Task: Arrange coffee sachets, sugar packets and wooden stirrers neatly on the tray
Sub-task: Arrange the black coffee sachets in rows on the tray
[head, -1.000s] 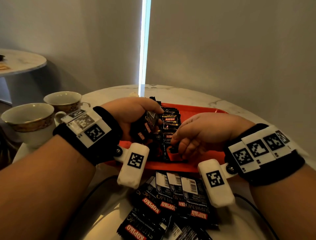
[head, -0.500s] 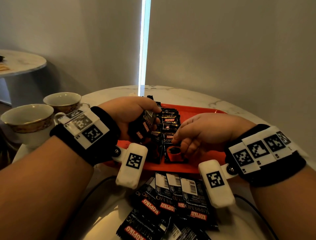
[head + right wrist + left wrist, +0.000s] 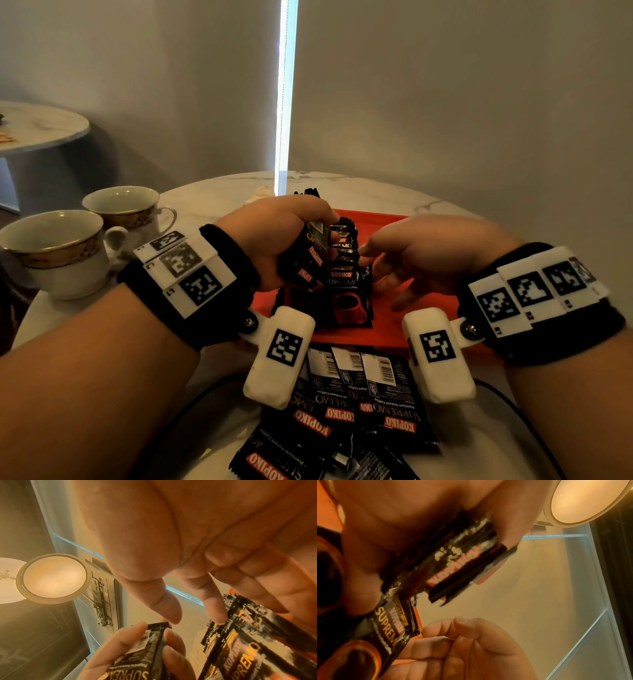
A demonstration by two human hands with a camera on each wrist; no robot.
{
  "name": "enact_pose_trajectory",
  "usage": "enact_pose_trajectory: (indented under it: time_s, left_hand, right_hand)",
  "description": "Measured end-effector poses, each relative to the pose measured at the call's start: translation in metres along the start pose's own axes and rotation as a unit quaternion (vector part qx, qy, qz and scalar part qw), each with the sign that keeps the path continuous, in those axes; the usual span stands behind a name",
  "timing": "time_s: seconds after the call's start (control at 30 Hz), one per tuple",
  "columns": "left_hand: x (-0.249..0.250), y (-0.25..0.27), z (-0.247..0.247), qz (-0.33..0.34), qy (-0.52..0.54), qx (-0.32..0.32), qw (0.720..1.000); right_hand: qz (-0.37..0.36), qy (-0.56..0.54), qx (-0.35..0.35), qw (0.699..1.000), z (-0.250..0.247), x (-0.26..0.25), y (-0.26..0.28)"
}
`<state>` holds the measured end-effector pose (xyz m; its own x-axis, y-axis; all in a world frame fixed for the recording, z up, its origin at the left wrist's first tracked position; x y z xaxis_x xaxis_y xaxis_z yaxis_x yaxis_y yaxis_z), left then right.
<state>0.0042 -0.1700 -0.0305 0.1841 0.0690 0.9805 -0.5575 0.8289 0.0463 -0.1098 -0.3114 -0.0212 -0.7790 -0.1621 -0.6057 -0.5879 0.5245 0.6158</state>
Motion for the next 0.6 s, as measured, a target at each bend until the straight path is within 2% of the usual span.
enact_pose_trajectory:
  time_s: [0.23, 0.6]
  left_hand:
    - [0.0011, -0.0001, 0.0005, 0.008, 0.002, 0.016, 1.000]
    - [0.0025, -0.0012, -0.0021, 0.021, 0.021, 0.016, 0.999]
  right_hand:
    - [-0.015, -0.009, -0.014, 1.000, 0.0057, -0.0033, 0.0006]
    - [-0.055, -0.029, 0.006, 0.998, 0.0089, -0.0061, 0.0042]
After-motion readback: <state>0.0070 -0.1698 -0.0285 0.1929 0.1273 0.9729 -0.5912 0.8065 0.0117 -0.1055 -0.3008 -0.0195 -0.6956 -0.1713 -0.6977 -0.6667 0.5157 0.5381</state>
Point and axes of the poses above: each hand's wrist, its own y-axis away from the middle knuckle, its own z-axis out of the palm, x = y × z, the point moved 3 cm from there along -y, towards the middle knuckle, and after that the axes turned 15 degrees about z, right-handed, at the moved point
